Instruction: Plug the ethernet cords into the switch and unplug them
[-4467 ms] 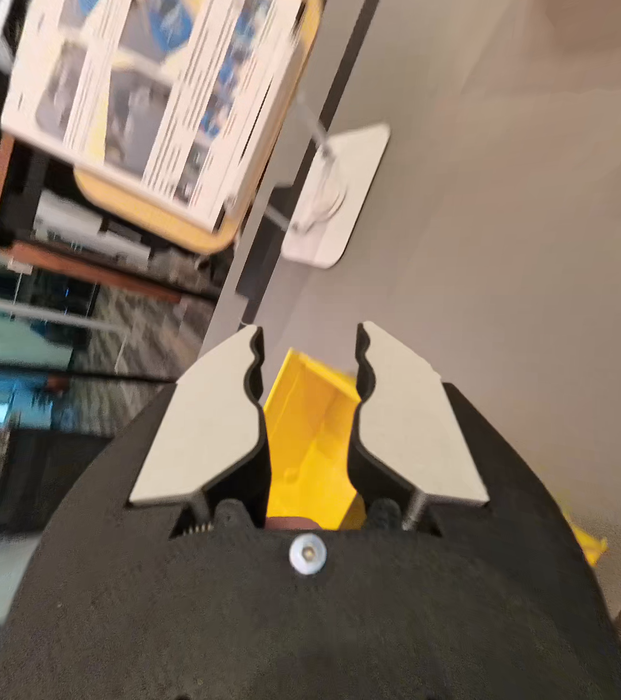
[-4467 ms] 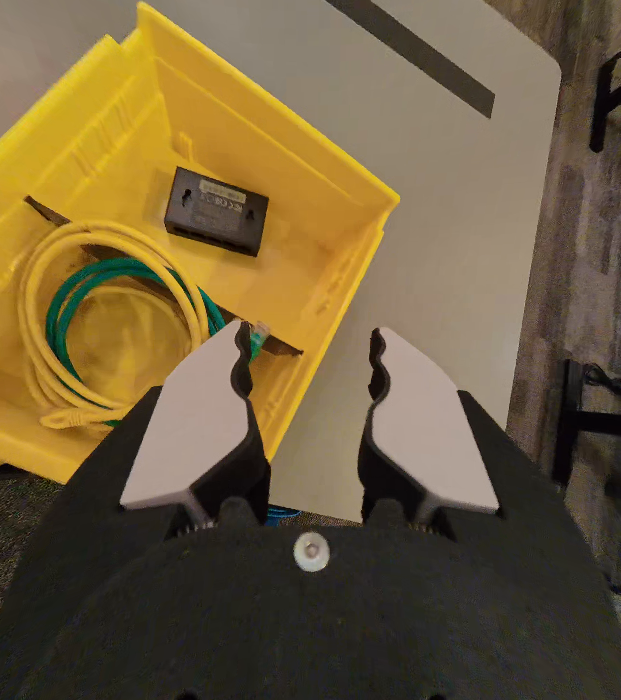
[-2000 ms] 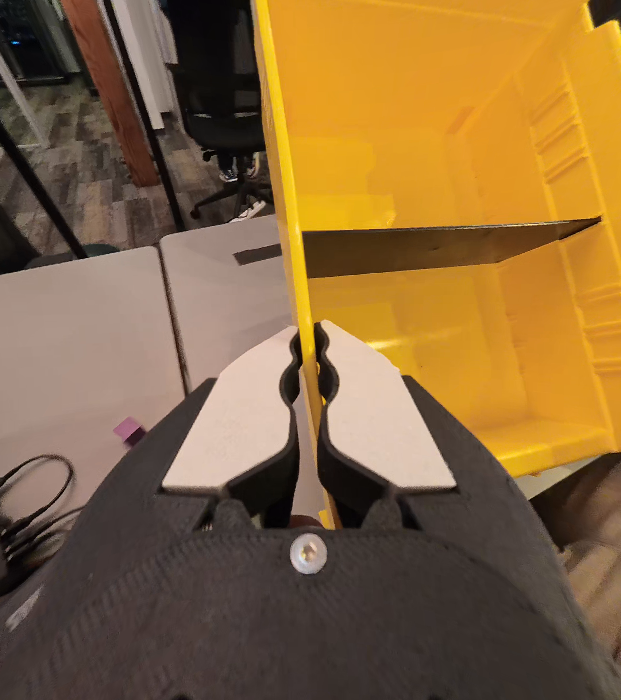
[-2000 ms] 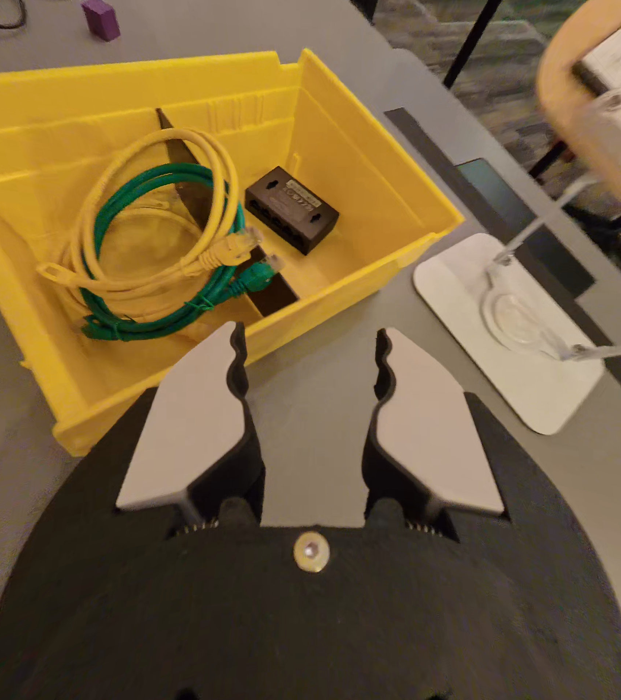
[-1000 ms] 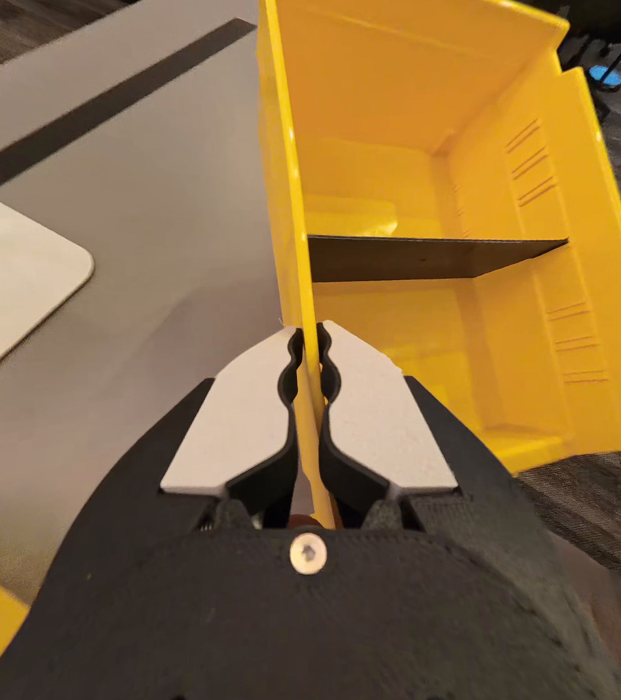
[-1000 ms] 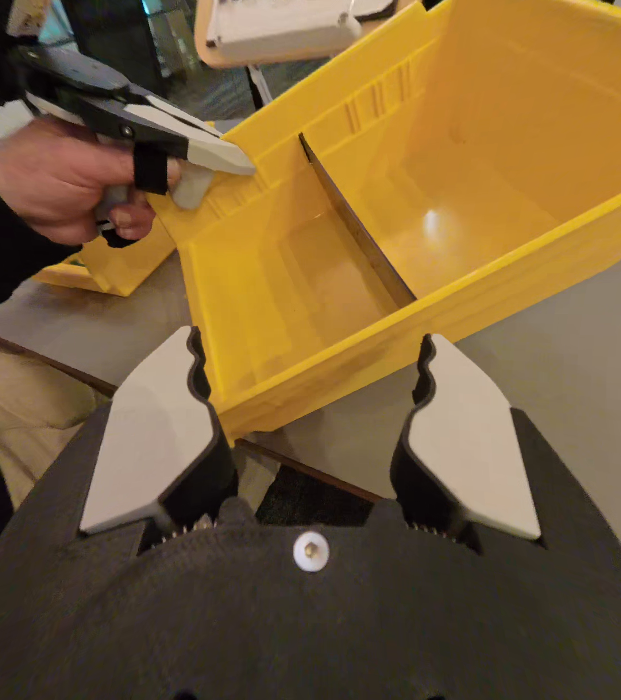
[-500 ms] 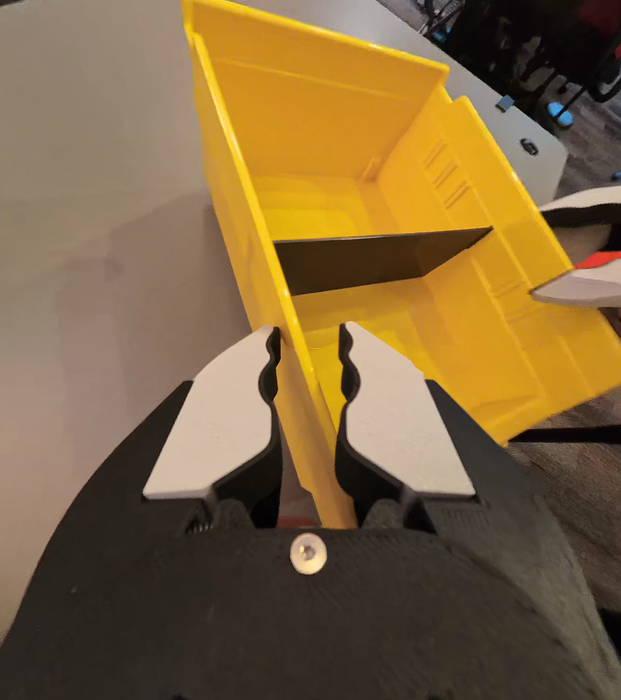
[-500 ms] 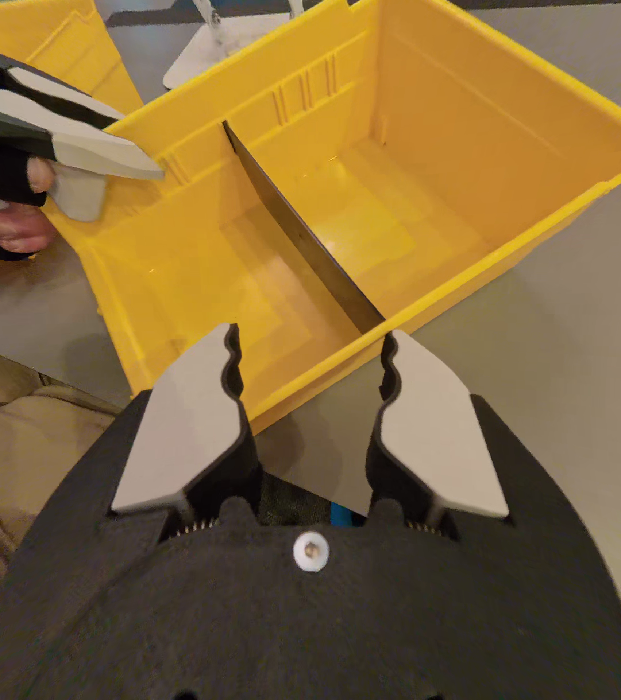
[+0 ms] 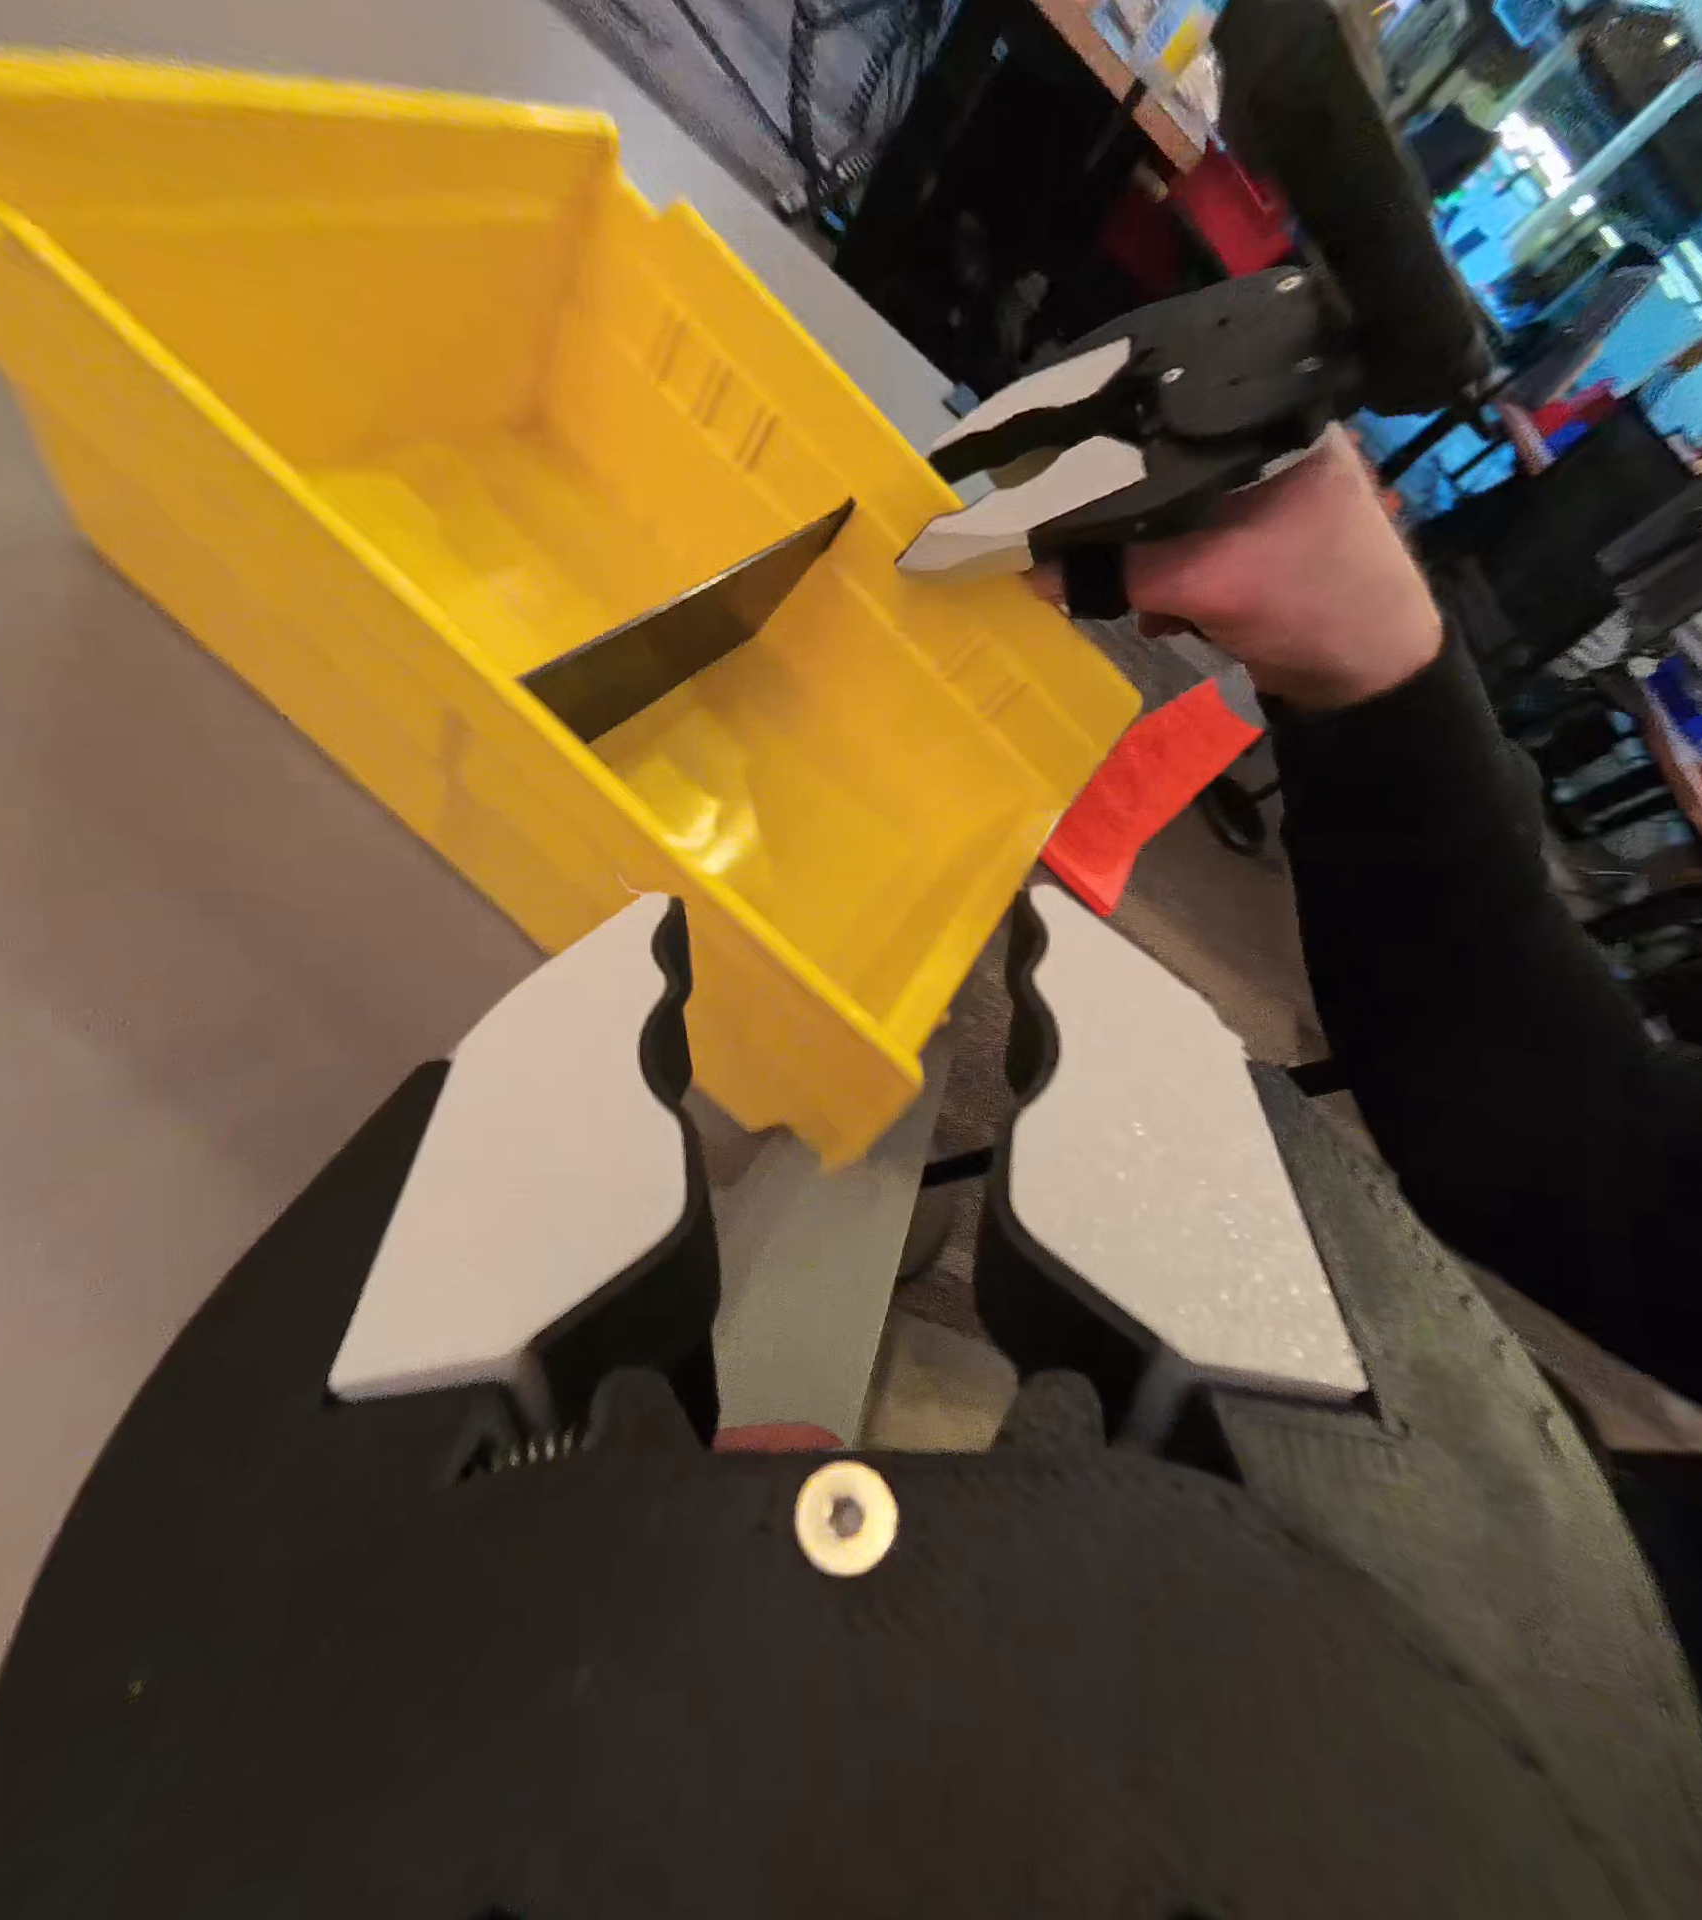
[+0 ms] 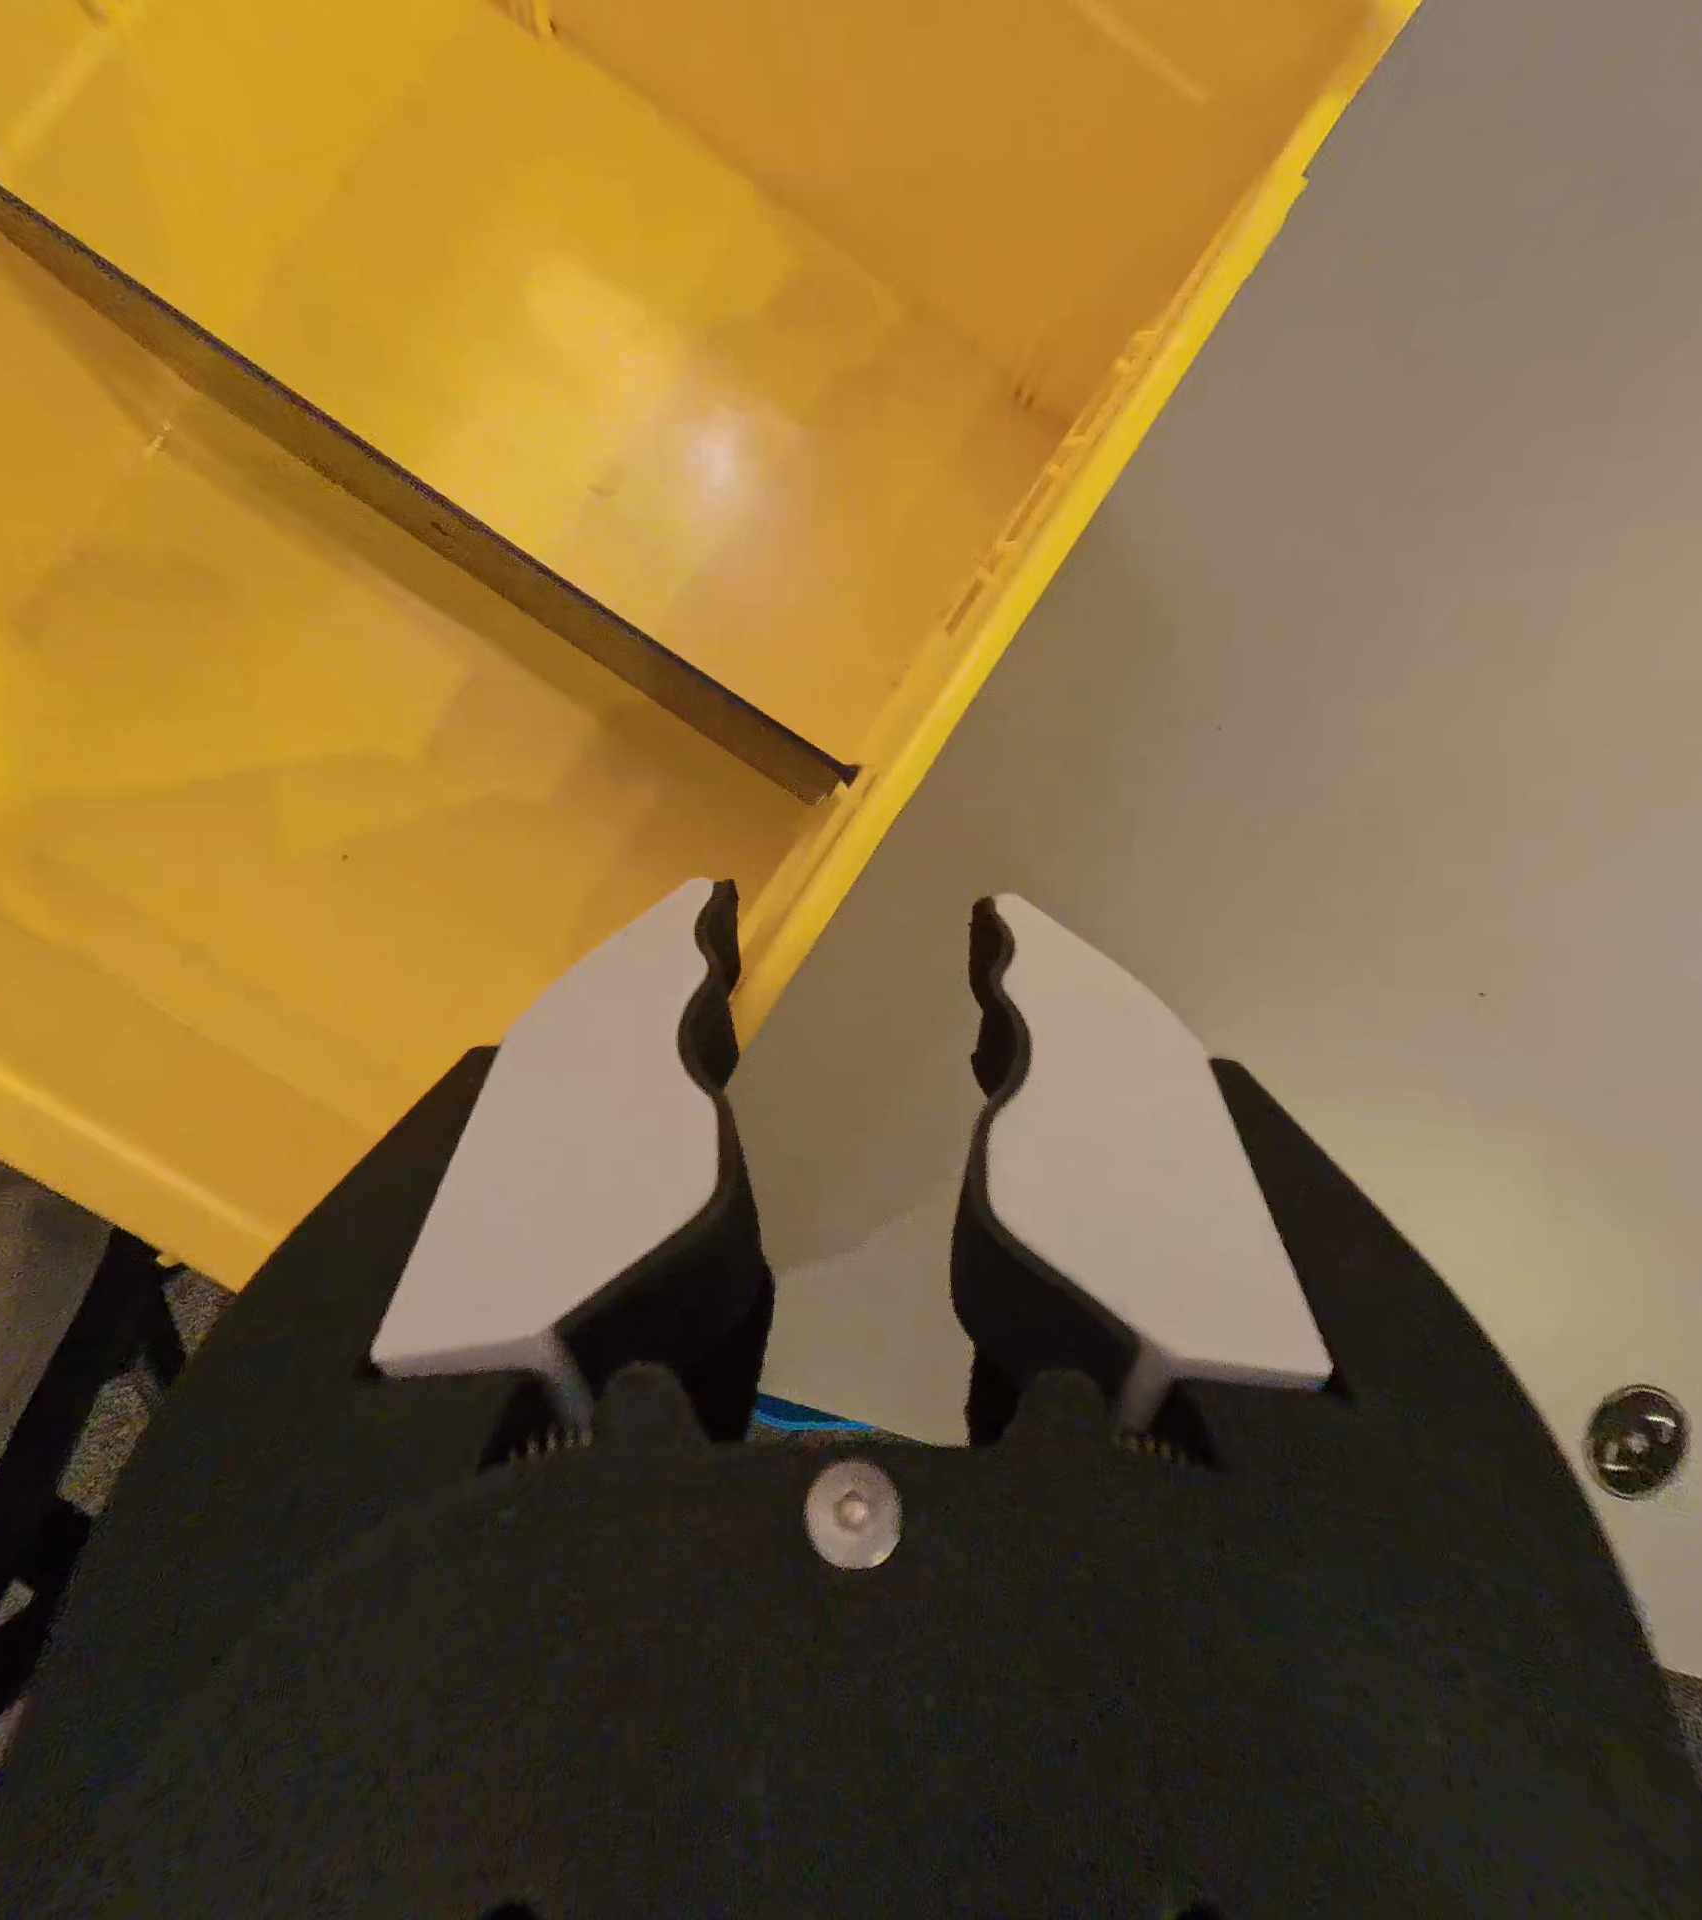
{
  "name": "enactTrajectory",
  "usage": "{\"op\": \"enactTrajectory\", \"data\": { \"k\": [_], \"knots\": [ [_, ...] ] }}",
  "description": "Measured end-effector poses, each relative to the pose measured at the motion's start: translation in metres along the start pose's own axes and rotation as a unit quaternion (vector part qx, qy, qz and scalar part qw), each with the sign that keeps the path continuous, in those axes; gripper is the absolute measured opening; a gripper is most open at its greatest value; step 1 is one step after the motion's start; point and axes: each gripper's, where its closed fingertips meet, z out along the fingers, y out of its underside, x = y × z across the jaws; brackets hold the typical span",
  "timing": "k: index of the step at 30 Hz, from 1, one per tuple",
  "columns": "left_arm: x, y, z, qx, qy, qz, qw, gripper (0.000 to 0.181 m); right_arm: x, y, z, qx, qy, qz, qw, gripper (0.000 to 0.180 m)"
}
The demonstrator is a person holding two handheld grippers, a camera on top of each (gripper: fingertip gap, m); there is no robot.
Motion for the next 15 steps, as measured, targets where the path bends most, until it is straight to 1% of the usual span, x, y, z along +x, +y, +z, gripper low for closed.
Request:
{"op": "enactTrajectory", "data": {
  "k": [1,2,3,5,7,10,11,12,13,15],
  "knots": [
    [-0.001,-0.003,-0.022,0.008,-0.021,0.018,1.000,0.059,0.003,-0.001,0.001,-0.008,0.012,-0.013,1.000,0.042],
    [-0.006,-0.005,-0.048,0.015,-0.059,0.044,0.997,0.062,0.006,-0.003,0.002,-0.014,0.023,-0.023,0.999,0.042],
    [-0.017,-0.007,-0.076,0.017,-0.114,0.077,0.990,0.066,0.007,-0.005,0.003,-0.019,0.030,-0.031,0.999,0.041],
    [-0.048,-0.007,-0.142,0.016,-0.239,0.126,0.963,0.080,0.011,-0.008,0.005,-0.023,0.038,-0.037,0.998,0.041],
    [-0.082,0.005,-0.211,0.001,-0.335,0.118,0.935,0.082,0.015,-0.010,0.006,-0.024,0.047,-0.034,0.998,0.044],
    [-0.134,0.048,-0.308,-0.031,-0.460,0.065,0.885,0.082,0.021,-0.012,0.006,-0.025,0.070,-0.041,0.996,0.044],
    [-0.148,0.069,-0.331,-0.052,-0.481,0.043,0.874,0.076,0.023,-0.013,0.007,-0.026,0.075,-0.045,0.996,0.044],
    [-0.157,0.092,-0.345,-0.071,-0.481,0.012,0.874,0.073,0.024,-0.014,0.007,-0.027,0.078,-0.047,0.996,0.044],
    [-0.164,0.111,-0.356,-0.080,-0.482,-0.016,0.872,0.072,0.026,-0.015,0.008,-0.029,0.077,-0.045,0.996,0.044],
    [-0.177,0.136,-0.370,-0.085,-0.494,-0.033,0.865,0.069,0.030,-0.015,0.009,-0.036,0.075,-0.042,0.996,0.044]
  ]
}}
